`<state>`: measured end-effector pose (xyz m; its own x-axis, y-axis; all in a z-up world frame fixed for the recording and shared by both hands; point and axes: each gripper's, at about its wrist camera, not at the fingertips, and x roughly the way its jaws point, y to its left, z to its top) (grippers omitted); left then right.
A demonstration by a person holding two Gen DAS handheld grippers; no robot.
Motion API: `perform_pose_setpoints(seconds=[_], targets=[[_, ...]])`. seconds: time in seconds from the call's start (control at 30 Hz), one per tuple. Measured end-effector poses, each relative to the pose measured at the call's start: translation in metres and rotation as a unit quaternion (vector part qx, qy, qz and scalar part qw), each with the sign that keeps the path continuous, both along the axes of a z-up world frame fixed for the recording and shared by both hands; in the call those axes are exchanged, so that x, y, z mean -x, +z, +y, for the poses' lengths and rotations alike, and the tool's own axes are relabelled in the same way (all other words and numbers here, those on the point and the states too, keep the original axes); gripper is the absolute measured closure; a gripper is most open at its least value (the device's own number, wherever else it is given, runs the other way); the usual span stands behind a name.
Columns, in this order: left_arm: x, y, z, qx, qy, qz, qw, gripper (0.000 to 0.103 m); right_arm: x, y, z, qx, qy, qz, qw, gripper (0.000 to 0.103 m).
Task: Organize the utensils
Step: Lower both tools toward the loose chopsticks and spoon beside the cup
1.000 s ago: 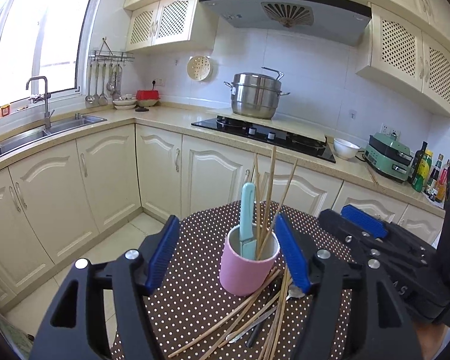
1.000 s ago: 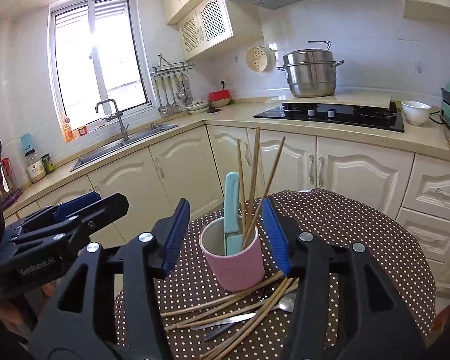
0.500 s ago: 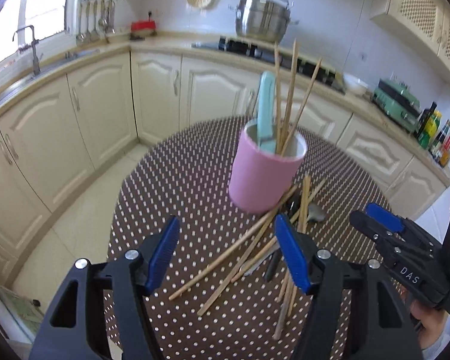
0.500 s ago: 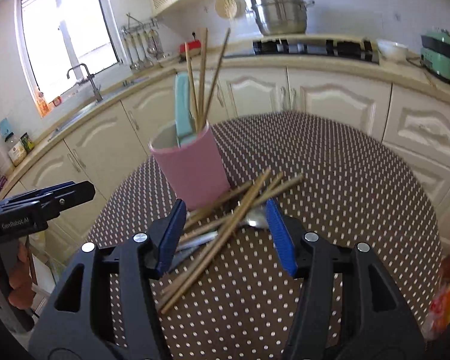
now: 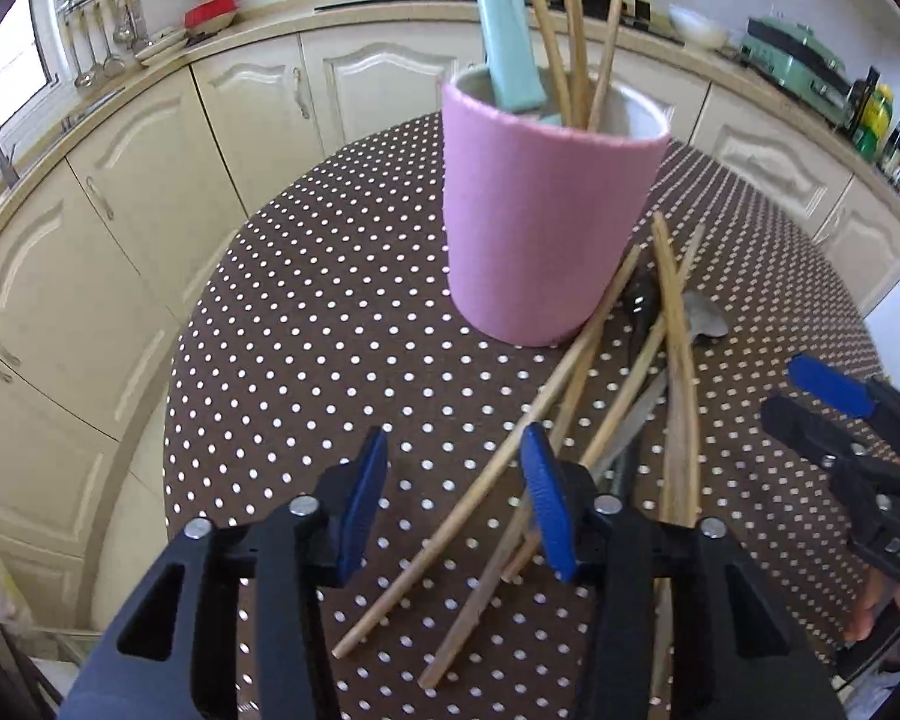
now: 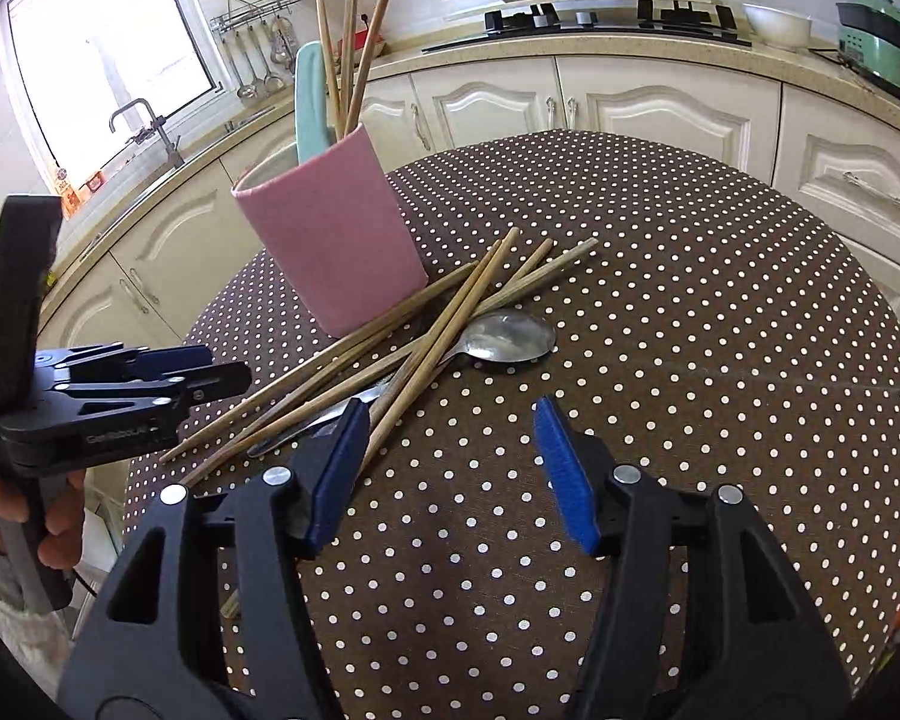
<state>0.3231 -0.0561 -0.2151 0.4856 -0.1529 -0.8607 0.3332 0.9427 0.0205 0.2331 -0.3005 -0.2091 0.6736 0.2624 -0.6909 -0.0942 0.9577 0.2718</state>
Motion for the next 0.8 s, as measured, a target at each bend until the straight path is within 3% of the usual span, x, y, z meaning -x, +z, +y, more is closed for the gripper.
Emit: perform_pose_setpoints(seconds=[0.23,0.4,0.5,0.8], targets=[[-0.014,-0.015,-0.012,-0.046,-0.009,0.004,0.9989,0.074,-0.012,-0.012,0.005,-0.001,0.008,0.019,1.0,0.045],[-0.017,-0.018,-0.026,-0.051,-0.027,-0.003,0.9984,0.094,-0.02,-0.019,0.018,0.01,0.019,0.027,0.999,0.045],[-0.013,-0.02,-0.033,-0.055,-0.032,-0.008,0.9979,0.099,-0.029,-0.022,0.028,0.031,0.018,0.038,0.999,0.045],[0.016,-0.017,-0.043,-0.051,-0.043,0.002,0.9978,0.103,-0.035,-0.025,0.038,0.066,0.02,0.047,0.997,0.042]])
